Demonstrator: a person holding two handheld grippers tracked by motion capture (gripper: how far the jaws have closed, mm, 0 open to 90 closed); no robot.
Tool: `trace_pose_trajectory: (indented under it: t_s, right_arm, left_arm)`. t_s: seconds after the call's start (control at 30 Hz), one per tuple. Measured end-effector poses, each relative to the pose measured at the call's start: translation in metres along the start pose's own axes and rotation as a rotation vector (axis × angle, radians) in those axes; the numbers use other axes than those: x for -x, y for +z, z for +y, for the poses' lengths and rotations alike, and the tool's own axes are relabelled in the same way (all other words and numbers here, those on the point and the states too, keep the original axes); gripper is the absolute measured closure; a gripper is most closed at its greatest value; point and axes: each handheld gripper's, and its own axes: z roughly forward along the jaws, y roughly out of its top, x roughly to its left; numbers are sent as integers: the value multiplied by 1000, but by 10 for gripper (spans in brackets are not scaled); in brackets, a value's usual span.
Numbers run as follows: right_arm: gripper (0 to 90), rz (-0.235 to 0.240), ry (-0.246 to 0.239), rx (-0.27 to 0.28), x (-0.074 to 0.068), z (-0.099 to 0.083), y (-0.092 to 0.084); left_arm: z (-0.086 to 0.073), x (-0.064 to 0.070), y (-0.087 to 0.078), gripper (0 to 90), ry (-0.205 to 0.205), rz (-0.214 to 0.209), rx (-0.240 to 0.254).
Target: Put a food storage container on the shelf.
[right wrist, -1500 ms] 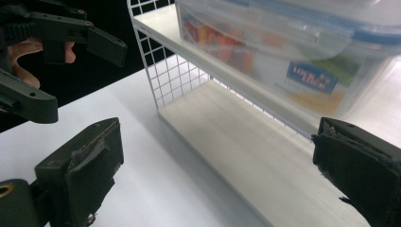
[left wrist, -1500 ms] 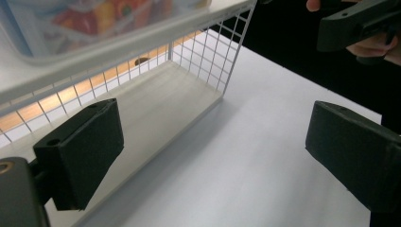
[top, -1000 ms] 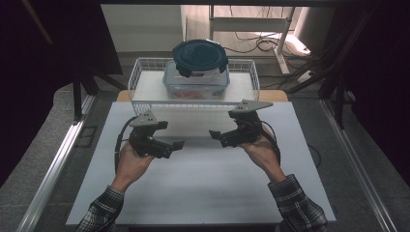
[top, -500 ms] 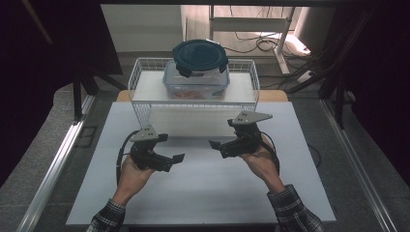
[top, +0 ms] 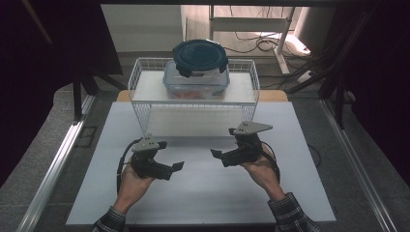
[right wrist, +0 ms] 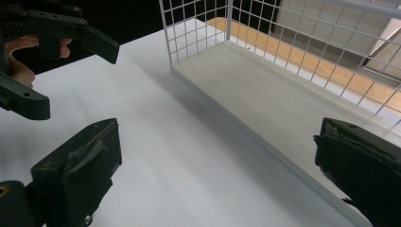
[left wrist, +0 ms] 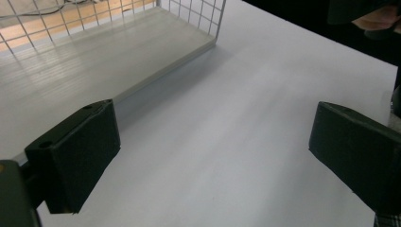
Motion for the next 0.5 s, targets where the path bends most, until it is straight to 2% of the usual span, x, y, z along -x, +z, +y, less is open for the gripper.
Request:
trace_pose_trajectory:
  t_s: [0.2, 0.5]
  right_arm:
    - [0, -16, 6, -13, -2, -9, -4]
    - [0, -21, 12, -38, -6, -21, -11]
  left_arm:
    - [-9, 2, -1, 28, 5, 12, -8]
    - [-25, 1, -13, 25, -26, 25, 2]
